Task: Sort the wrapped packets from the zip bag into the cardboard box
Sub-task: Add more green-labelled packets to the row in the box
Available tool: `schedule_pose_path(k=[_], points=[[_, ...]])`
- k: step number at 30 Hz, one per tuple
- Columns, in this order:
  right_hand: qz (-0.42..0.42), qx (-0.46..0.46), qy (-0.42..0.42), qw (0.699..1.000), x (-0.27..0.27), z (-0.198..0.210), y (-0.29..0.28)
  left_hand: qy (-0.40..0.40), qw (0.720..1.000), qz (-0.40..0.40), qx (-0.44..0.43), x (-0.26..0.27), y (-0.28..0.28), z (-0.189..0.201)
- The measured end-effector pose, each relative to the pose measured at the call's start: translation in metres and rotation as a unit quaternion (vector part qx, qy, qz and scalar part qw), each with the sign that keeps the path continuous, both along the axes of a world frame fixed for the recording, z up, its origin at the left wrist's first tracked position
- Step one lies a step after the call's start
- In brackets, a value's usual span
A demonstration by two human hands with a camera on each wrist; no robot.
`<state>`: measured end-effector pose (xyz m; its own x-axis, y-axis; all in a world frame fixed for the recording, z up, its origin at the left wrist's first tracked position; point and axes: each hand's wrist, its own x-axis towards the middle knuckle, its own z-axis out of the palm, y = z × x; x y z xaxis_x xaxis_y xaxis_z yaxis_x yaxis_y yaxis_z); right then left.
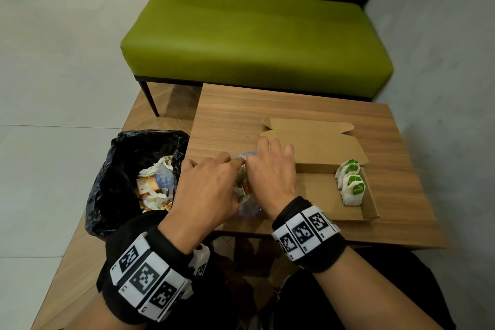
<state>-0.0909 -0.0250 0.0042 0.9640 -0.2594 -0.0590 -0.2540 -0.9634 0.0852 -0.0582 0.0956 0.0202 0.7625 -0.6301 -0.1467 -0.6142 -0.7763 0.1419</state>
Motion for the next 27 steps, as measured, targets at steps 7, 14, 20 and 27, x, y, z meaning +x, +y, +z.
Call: schedule_pose_path(k=[7,14,20,27], points=[[0.033,0.022,-0.068,0.997,-0.005,-0.017,-0.009,-0.007,1.000,0.011,-0.009,0.001,-0.001,-0.001],[0.019,0.346,-0.139,0.928,-0.030,-0.014,-0.032,0.009,1.000,0.014,-0.018,0.006,0.001,0.001],[-0.014,0.483,-0.208,0.851,-0.042,-0.007,-0.043,0.001,0.999,0.024,-0.029,0.010,-0.001,0.002],[-0.041,0.553,-0.206,0.806,-0.067,0.014,-0.075,-0.019,0.998,0.018,-0.060,0.006,-0.003,0.002]])
